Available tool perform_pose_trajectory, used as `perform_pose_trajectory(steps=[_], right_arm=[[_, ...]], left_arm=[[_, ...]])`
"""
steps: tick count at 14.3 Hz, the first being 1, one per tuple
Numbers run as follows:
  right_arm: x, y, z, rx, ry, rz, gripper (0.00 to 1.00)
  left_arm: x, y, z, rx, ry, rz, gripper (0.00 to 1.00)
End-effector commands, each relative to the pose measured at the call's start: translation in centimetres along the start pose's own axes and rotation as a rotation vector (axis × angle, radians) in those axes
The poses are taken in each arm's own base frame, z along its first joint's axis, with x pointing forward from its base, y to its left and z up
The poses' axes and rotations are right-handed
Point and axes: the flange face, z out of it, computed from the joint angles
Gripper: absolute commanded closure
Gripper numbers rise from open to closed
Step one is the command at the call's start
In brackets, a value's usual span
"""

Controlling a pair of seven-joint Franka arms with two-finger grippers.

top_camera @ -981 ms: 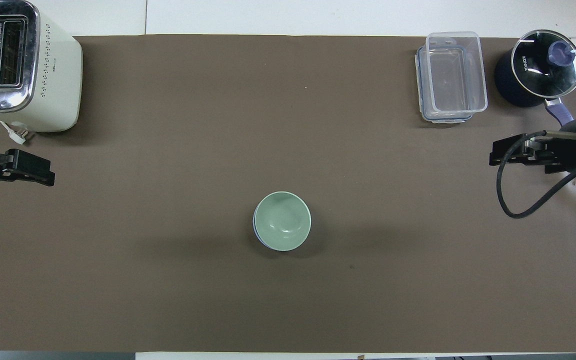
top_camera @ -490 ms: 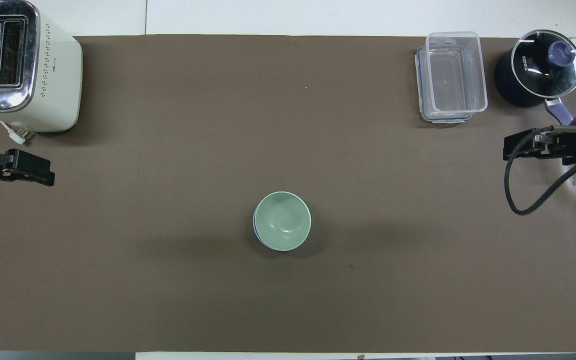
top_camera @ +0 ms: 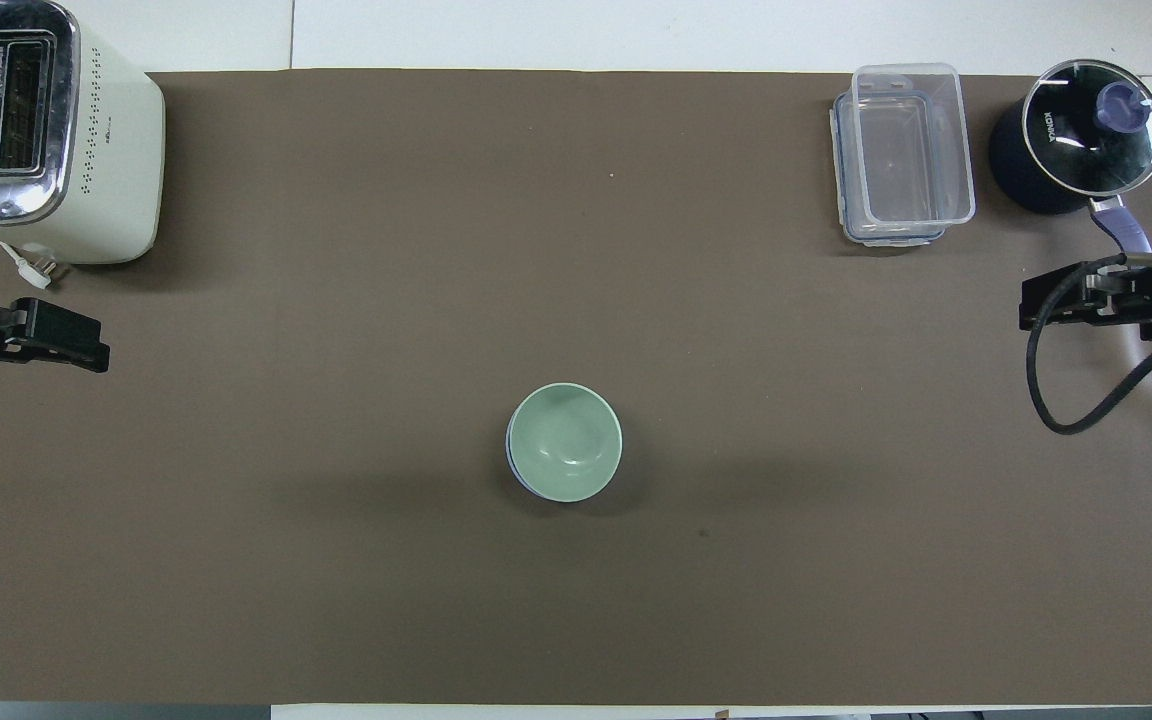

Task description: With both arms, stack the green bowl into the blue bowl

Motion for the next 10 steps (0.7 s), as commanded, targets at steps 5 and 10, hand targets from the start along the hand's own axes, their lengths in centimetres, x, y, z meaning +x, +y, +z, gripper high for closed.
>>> perform_pose_trajectory(steps=[5, 10], right_arm=[[-0.22, 0.74, 0.03, -0.003, -0.025, -0.020, 0.00], [-0.25, 0.81, -0.08, 0.000, -0.014, -0.008, 0.00]], left_arm=[[-0.10, -0.38, -0.17, -0.017, 0.000, -0.004, 0.00], [-0.10, -0.38, -0.17, -0.017, 0.000, -0.004, 0.00]])
